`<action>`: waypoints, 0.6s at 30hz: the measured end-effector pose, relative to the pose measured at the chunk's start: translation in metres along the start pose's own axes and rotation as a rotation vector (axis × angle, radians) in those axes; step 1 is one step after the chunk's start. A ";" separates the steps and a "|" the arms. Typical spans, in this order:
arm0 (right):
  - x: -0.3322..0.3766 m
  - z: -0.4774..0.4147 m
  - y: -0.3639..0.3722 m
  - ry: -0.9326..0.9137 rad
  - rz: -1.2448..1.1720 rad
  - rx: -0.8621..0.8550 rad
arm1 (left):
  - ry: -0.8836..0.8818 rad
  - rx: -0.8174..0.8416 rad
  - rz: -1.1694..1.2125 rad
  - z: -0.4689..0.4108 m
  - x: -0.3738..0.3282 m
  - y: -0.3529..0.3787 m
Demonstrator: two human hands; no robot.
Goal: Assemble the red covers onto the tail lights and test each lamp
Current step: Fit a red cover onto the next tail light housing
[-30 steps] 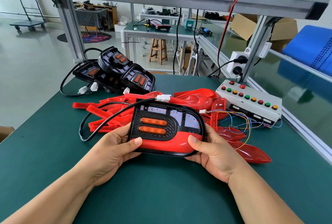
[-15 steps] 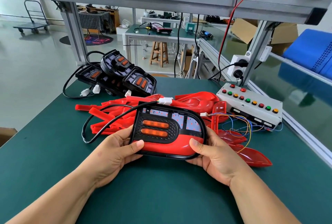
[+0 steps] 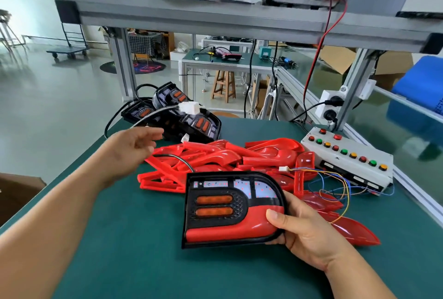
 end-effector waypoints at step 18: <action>0.001 -0.001 -0.001 0.025 -0.078 -0.038 | 0.283 0.463 -0.625 -0.034 -0.002 0.004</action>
Point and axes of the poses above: each hand's wrist, its own z-axis away from the middle knuckle, its own y-axis out of the palm, x = y × z, the point moved 10 cm from there along -z, towards the middle knuckle, and after that the axes turned 6 degrees about -z, right-handed, at the moved point
